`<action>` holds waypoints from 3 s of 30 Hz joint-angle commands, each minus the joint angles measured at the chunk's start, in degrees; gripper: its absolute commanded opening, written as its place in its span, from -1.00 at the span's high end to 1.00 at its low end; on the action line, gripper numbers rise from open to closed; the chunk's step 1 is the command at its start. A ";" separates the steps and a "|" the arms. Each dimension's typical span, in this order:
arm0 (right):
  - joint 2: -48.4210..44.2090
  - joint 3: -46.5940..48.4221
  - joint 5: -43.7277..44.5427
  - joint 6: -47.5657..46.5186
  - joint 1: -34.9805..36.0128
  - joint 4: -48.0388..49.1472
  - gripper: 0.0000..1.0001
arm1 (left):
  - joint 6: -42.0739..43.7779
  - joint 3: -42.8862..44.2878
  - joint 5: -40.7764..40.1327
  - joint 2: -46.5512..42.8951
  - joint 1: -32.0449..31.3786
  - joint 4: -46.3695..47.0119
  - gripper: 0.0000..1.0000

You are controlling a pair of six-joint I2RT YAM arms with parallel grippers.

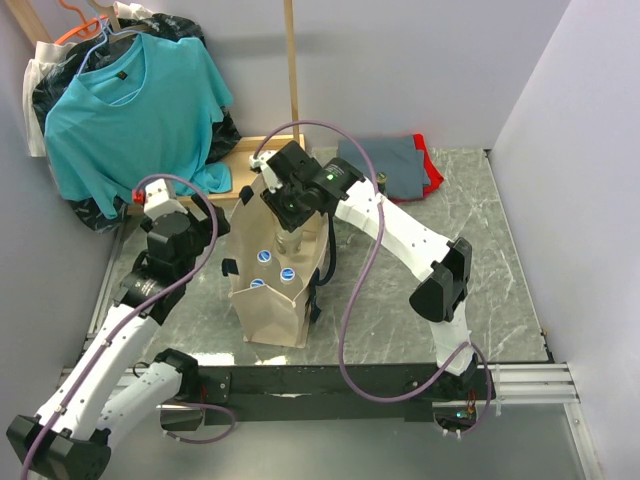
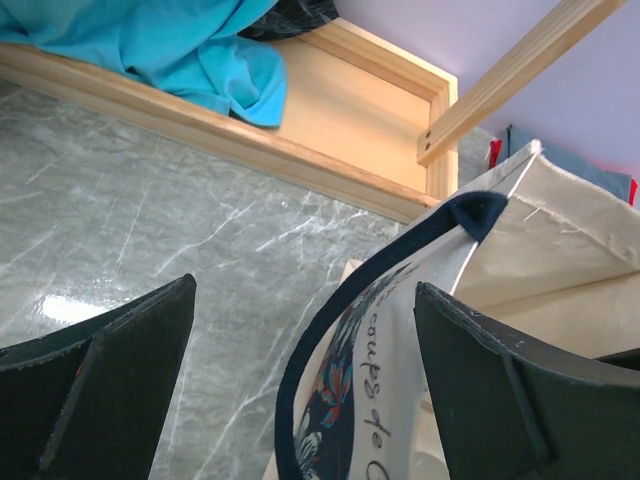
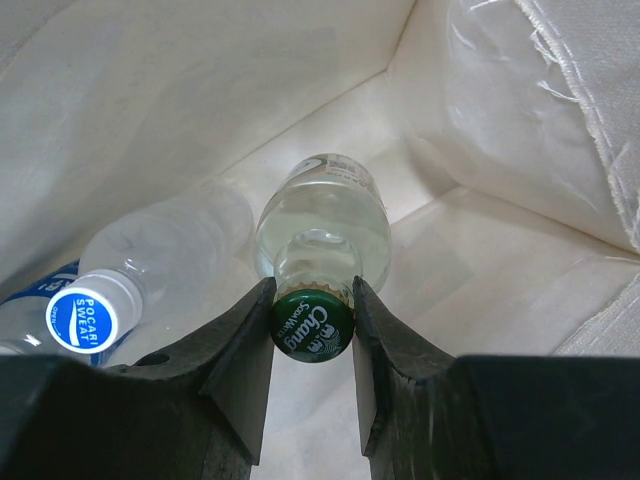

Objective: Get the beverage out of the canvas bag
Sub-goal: Take out the drink from the canvas bag.

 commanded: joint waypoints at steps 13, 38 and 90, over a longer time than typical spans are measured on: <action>-6.89 5.60 5.00 0.48 1.11 4.61 1.00 | 1.91 2.26 -0.03 0.45 -0.15 7.47 -0.93; -17.97 -3.89 13.35 1.89 5.60 8.04 1.00 | 0.33 2.52 7.54 0.10 -0.15 6.50 -0.93; -29.22 -1.08 27.50 -1.97 9.02 11.38 1.00 | 0.33 1.11 10.35 1.77 -0.15 10.90 -0.93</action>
